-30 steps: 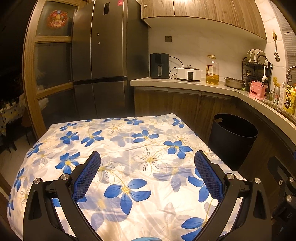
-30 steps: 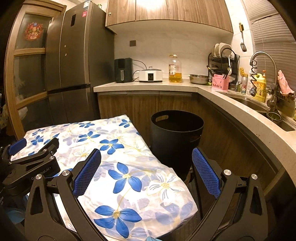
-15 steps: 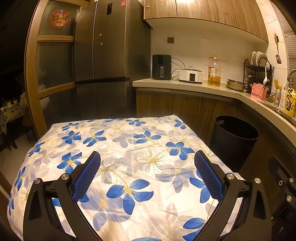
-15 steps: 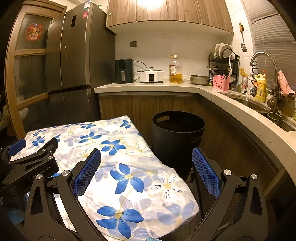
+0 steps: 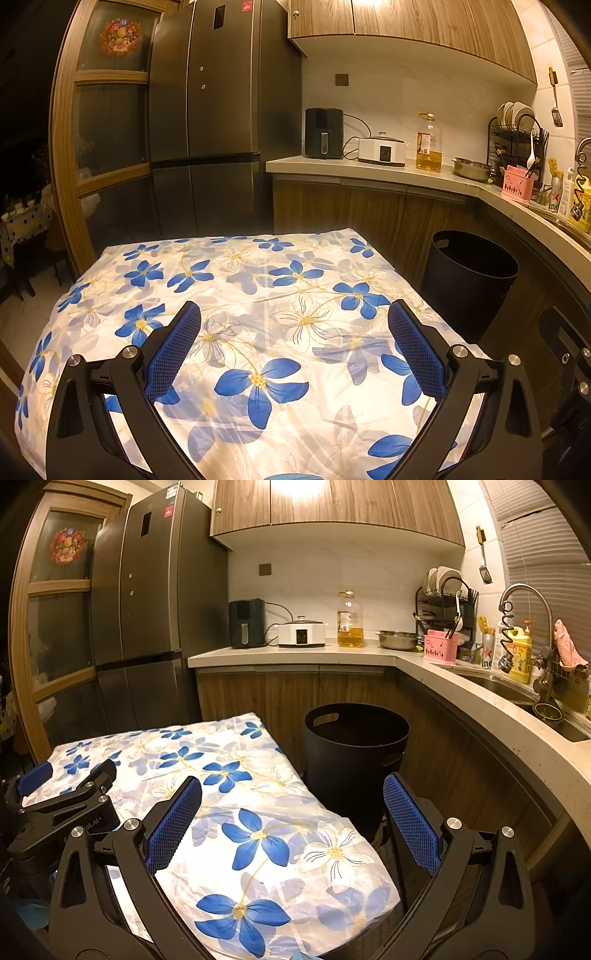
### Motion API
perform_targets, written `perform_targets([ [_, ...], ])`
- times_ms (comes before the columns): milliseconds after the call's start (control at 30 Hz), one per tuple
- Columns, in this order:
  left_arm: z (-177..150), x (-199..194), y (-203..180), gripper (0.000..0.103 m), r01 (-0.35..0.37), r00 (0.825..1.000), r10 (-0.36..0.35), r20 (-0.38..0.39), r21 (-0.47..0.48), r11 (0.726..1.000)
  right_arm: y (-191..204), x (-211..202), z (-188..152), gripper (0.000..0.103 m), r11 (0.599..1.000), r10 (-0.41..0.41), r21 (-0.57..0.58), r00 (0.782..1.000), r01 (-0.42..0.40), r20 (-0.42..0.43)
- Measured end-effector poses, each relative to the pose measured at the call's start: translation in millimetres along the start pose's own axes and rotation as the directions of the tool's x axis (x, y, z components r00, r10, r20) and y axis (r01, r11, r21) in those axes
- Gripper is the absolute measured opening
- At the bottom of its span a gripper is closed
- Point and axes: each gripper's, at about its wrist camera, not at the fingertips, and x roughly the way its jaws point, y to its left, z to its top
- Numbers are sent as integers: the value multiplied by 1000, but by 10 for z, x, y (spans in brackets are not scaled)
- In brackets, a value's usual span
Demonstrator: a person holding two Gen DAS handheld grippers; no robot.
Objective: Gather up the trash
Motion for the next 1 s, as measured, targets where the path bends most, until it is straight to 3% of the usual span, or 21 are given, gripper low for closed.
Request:
perform_targets([
  [1000, 11, 2, -6, 97, -2, 1000, 2, 0, 3, 1000, 61, 0, 59, 97, 1000, 5, 0, 1000, -5, 4],
])
